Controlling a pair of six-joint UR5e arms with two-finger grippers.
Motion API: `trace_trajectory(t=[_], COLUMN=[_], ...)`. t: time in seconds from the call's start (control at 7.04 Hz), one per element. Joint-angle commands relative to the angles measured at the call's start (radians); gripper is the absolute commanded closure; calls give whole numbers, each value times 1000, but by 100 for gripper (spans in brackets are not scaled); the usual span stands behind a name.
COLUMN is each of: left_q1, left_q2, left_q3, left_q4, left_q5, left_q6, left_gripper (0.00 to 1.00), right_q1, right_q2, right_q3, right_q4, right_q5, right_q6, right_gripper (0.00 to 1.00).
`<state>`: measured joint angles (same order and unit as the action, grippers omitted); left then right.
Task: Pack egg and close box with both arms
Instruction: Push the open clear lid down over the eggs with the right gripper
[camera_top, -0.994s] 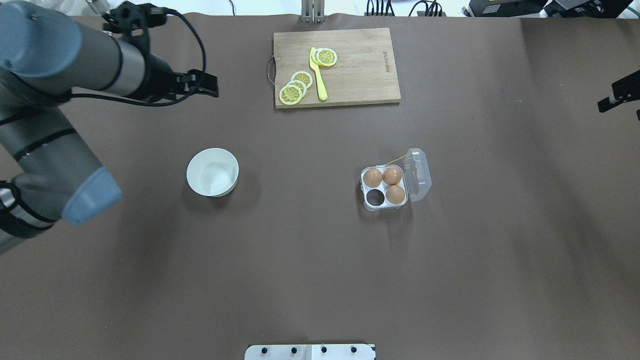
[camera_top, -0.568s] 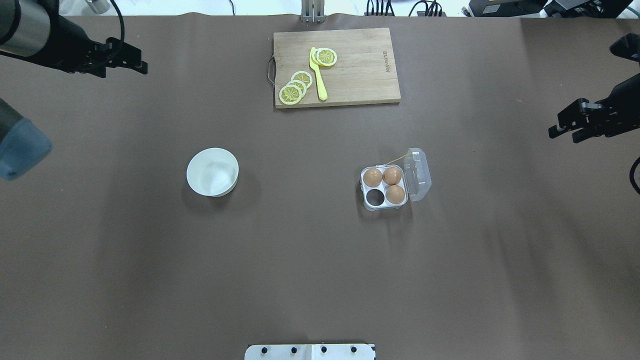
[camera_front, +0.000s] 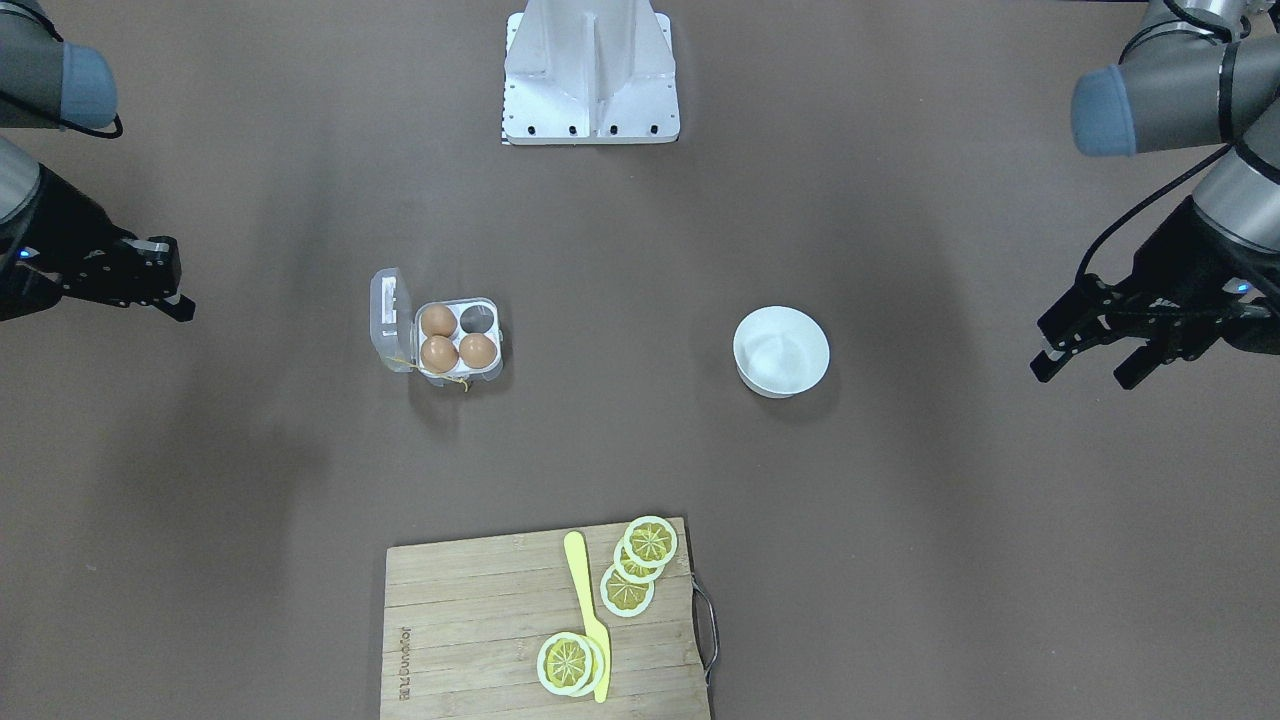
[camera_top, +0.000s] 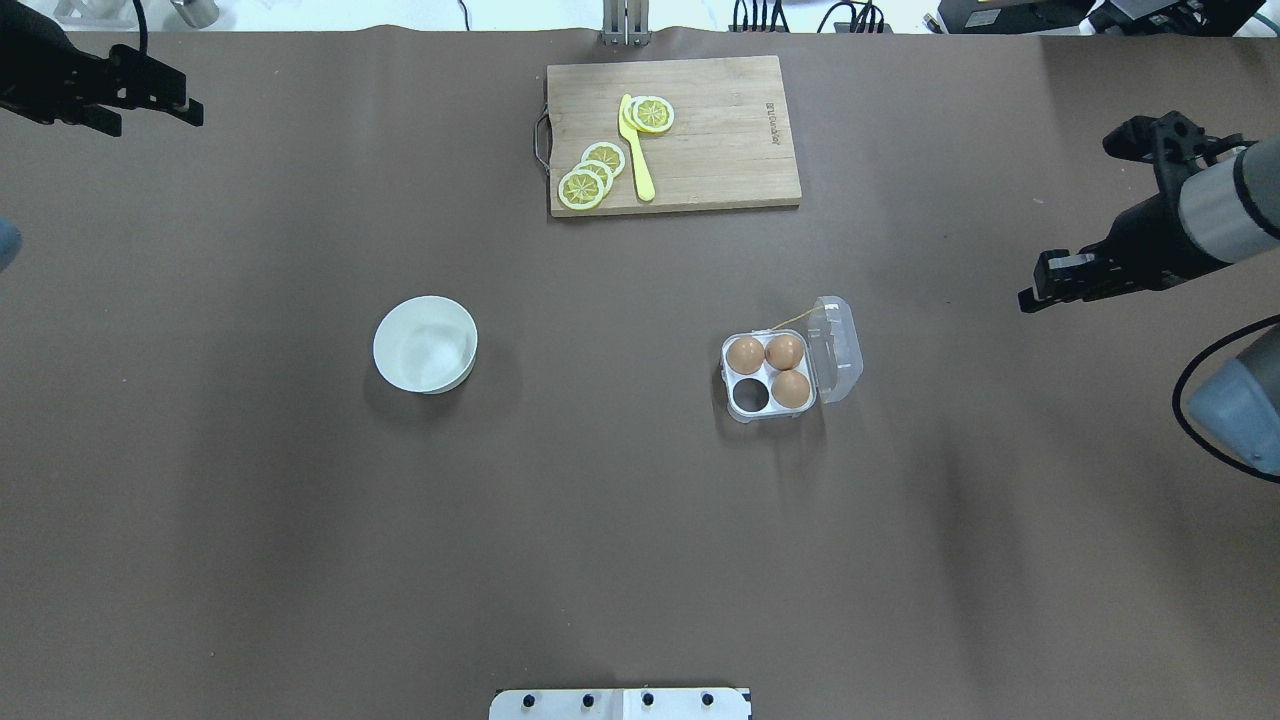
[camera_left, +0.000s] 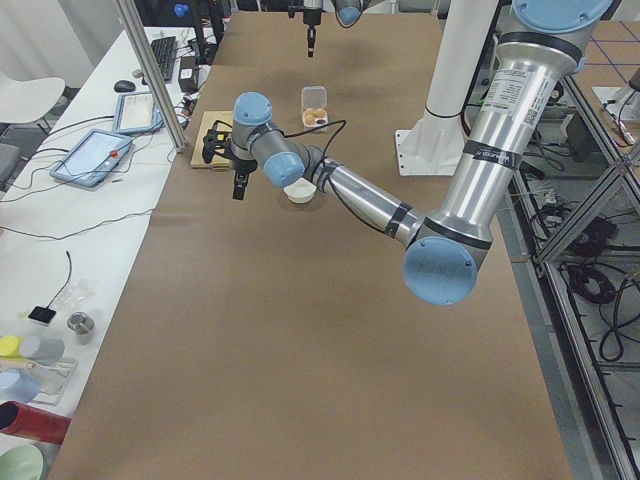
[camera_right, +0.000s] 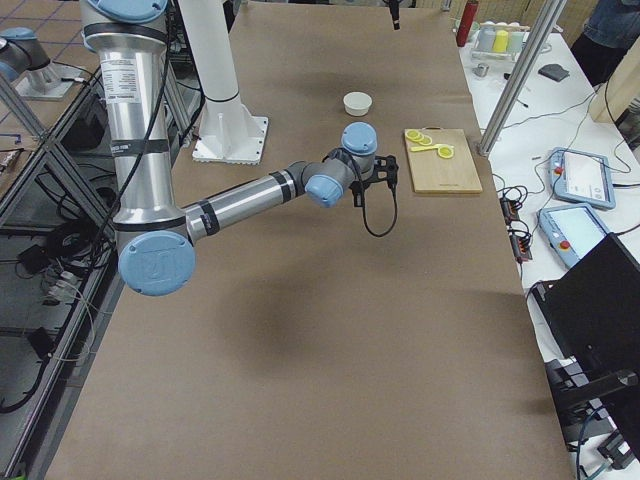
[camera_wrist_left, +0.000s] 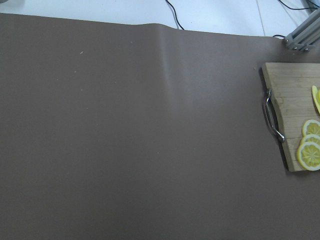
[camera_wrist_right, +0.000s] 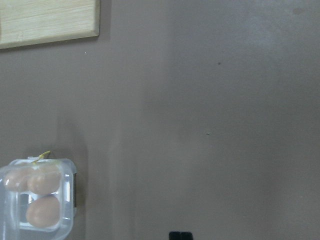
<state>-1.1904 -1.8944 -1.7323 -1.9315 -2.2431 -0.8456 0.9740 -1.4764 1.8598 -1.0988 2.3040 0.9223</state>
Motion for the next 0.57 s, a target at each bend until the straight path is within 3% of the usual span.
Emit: trace_trajectory(t=[0.0, 0.43], left_q1=[-32, -43], left_q2=[3, 1], left_q3=[52, 95], left_q4=[-1, -4], left_q5=[-19, -23], left_q6=[3, 3], left_gripper=[3, 3], right_q1=[-138, -155], right_q2=[57, 111], right_q3=[-2, -10], right_q4=[36, 28], right_q5=[-116, -126], right_q6=[116, 118], right_gripper=[100, 100])
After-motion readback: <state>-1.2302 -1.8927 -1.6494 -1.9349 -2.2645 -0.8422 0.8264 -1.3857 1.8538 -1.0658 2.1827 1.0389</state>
